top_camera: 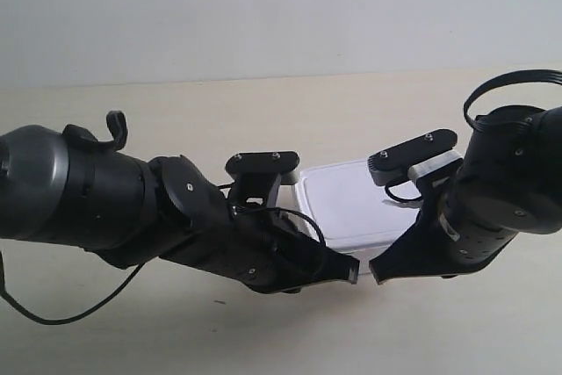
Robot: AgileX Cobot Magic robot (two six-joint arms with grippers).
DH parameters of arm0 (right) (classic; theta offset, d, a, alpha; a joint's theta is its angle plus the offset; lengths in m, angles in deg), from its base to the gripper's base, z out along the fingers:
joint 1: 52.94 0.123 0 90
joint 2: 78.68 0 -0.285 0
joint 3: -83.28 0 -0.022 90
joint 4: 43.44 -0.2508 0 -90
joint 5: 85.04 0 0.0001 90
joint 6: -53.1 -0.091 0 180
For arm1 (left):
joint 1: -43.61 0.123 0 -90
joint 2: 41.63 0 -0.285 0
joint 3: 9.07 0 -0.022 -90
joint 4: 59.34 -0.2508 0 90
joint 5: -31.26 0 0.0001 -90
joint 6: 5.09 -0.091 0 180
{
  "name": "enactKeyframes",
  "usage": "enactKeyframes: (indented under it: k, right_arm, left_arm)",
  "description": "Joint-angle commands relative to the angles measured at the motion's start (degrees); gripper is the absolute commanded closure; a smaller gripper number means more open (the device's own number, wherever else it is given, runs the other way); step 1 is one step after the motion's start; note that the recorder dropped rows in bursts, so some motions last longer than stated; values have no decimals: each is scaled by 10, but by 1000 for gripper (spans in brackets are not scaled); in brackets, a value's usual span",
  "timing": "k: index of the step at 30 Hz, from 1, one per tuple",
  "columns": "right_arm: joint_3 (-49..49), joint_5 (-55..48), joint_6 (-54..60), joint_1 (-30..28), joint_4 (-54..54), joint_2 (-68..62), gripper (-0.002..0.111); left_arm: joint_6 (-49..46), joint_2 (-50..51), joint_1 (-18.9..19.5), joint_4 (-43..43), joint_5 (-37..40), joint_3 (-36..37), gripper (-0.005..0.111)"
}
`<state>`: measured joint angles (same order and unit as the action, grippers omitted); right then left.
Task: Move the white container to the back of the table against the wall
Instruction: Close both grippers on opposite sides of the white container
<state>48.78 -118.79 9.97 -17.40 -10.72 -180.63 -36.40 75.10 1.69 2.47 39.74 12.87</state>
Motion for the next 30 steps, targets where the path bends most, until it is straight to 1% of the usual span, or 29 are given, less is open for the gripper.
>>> enactKeyframes:
  k: [1, 4, 8, 12, 14, 23, 30]
  right_arm:
    - [5, 16, 1, -18, 2, -1, 108]
    - [5, 23, 1, -22, 2, -1, 108]
    - [5, 28, 1, -22, 2, -5, 108]
    - [5, 26, 1, -22, 2, -13, 108]
    - [5, 23, 1, -22, 2, -16, 108]
    - [5, 31, -7, -26, 13, -16, 108]
    - [5, 58, -9, -76, 12, -21, 108]
  left_arm:
    - [-2, -1, 3, -1, 10, -16, 107]
    - [-2, -1, 2, 10, 35, -30, 107]
    - [-2, 12, 1, 16, 25, -46, 107]
    - [-2, 38, 1, 16, 60, -69, 107]
    - [-2, 47, 1, 16, 61, -76, 107]
    - [-4, 51, 4, 6, -2, -80, 107]
    - [-4, 53, 26, 5, -18, -82, 107]
